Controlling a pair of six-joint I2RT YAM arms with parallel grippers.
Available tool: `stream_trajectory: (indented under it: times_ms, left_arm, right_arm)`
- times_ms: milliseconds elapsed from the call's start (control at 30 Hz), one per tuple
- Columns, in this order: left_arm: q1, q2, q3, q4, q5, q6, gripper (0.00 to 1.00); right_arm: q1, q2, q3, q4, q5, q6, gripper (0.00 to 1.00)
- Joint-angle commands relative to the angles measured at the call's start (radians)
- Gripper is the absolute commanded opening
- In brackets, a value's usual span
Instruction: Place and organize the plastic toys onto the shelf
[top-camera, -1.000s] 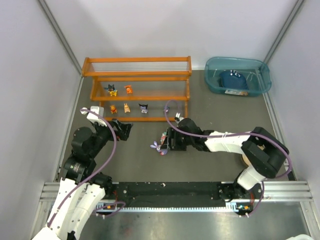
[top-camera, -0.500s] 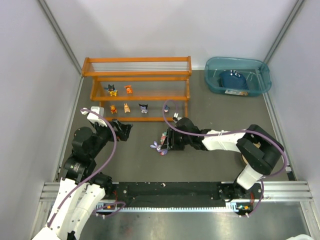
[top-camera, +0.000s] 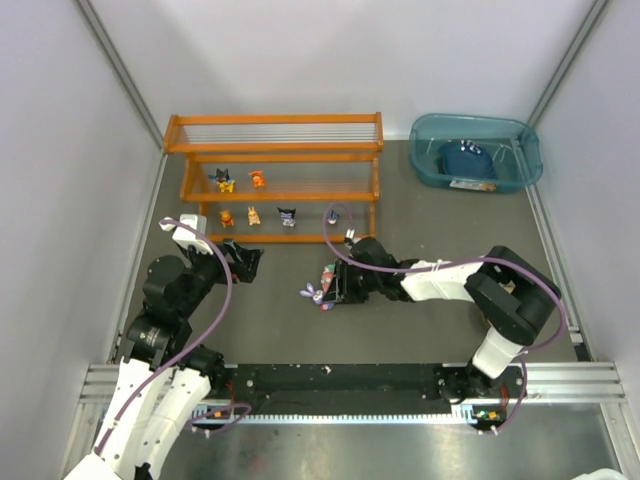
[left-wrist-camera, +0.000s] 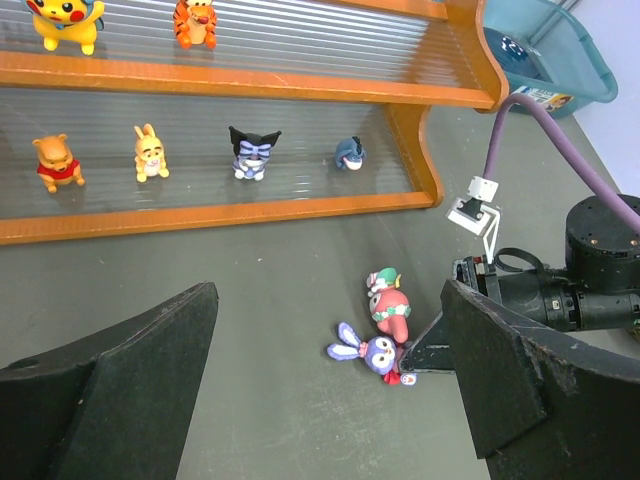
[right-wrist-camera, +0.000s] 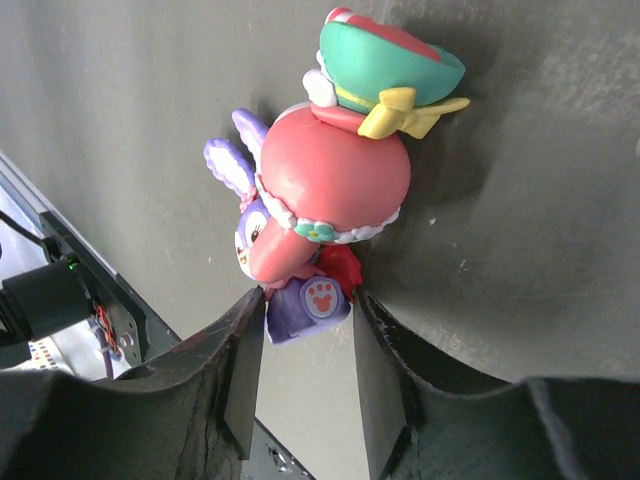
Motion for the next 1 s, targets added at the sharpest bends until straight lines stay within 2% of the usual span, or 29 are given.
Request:
stream_trajectory:
  times_ms: [0,200,300,333,367,500,600,700,733,900,967]
  left_arm:
    - [0.000,-0.009,0.008,0.021,-0.013,0.012,0.99]
    - [0.000,-0.016,0.018,0.004,-0.031,0.008,0.99]
    - [0.000,-0.018,0.034,-0.005,-0.039,0.006,0.99]
    - [0.000,-0.015,0.038,-0.007,-0.039,0.003,0.99]
    - [0.000,-0.013,0.047,-0.009,-0.042,-0.004,0.99]
    - [0.000,-0.002,0.067,-0.010,-0.037,-0.055,0.99]
    - [0.000,0.017,0.090,-0.010,-0.020,-0.096,0.99]
    - [0.000,0.048,0.123,-0.018,0.013,-0.132,0.99]
    - [0.000,0.059,0.142,-0.034,0.029,-0.156,0.99]
    - [-0.003,0.165,0.265,-0.168,0.090,-0.225,0.99]
    - [-0.011,0.174,0.296,-0.188,0.112,-0.260,0.99]
  right_arm:
    - [0.010,0.009,-0.011,0.049,-0.015,-0.007,0.36]
    - [0.010,-0.006,-0.030,0.066,-0.033,-0.004,0.21]
    - [0.010,-0.046,-0.053,0.092,-0.044,-0.007,0.10]
    - [0.010,-0.067,-0.062,0.100,-0.050,-0.011,0.02]
    - [0.010,-0.079,-0.066,0.106,-0.064,-0.016,0.00]
    - [0.013,-0.165,-0.089,0.112,-0.081,-0.060,0.00]
    - [0.034,-0.268,-0.096,0.057,-0.044,-0.121,0.00]
    - [0.079,-0.383,-0.079,-0.066,0.091,-0.194,0.00]
    - [0.097,-0.418,-0.079,-0.105,0.193,-0.206,0.00]
    - [0.200,-0.622,-0.115,-0.159,0.590,-0.257,0.00]
    - [0.225,-0.668,-0.129,-0.156,0.680,-0.278,0.00]
